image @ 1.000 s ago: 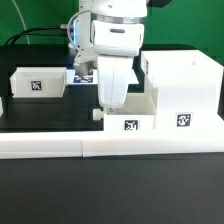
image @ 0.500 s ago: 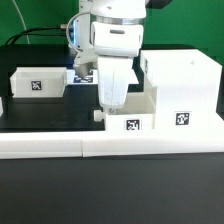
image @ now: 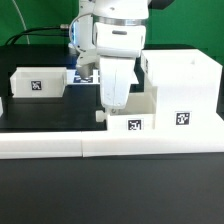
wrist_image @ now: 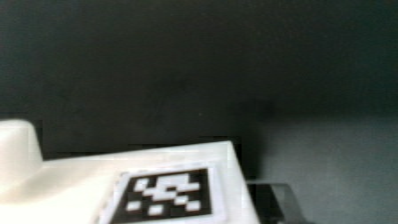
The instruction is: Assemble drawer
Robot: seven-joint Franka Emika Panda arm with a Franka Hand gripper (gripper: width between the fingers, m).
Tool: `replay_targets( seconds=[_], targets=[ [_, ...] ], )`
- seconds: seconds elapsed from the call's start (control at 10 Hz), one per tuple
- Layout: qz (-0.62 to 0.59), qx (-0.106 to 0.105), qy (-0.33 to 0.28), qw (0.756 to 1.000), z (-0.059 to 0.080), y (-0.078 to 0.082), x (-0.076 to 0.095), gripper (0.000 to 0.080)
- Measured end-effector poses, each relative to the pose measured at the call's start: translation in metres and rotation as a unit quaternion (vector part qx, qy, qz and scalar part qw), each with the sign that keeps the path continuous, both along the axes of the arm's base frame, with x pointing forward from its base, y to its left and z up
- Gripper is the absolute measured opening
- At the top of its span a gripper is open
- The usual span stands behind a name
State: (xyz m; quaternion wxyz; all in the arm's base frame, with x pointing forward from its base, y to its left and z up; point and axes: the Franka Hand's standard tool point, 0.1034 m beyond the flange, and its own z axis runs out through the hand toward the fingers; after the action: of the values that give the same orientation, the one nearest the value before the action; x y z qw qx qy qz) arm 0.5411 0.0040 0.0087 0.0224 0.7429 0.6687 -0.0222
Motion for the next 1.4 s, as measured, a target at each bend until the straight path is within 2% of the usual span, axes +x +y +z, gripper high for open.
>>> replay_targets(
  seconds=[0.3, 0.7, 0.9, 1.0, 1.1, 1.2, 1.3, 1.4],
  targets=[
    [0.006, 0.003, -0.001, 1.000, 0.000, 0.011, 0.001, 0.0065],
    [-0.032, 0.002, -0.002, 0.999, 0.000, 0.011, 0.001, 0.0054],
    [-0.034, 0.002, -0.001, 0.999, -0.001, 0.009, 0.000, 0.0074],
    [-0.034, 0.002, -0.001, 0.999, -0.001, 0.009, 0.000, 0.0253],
    [-0.034, 0.002, -0.001, 0.999, -0.001, 0.009, 0.000, 0.0253],
    [-0.037, 0.002, -0.001, 0.999, 0.000, 0.010, 0.001, 0.0449],
    [-0.044, 0.001, -0.001, 0.999, 0.002, 0.011, 0.002, 0.0576],
    [-0.049, 0.000, 0.000, 0.999, 0.008, 0.012, 0.003, 0.0627]
  ],
)
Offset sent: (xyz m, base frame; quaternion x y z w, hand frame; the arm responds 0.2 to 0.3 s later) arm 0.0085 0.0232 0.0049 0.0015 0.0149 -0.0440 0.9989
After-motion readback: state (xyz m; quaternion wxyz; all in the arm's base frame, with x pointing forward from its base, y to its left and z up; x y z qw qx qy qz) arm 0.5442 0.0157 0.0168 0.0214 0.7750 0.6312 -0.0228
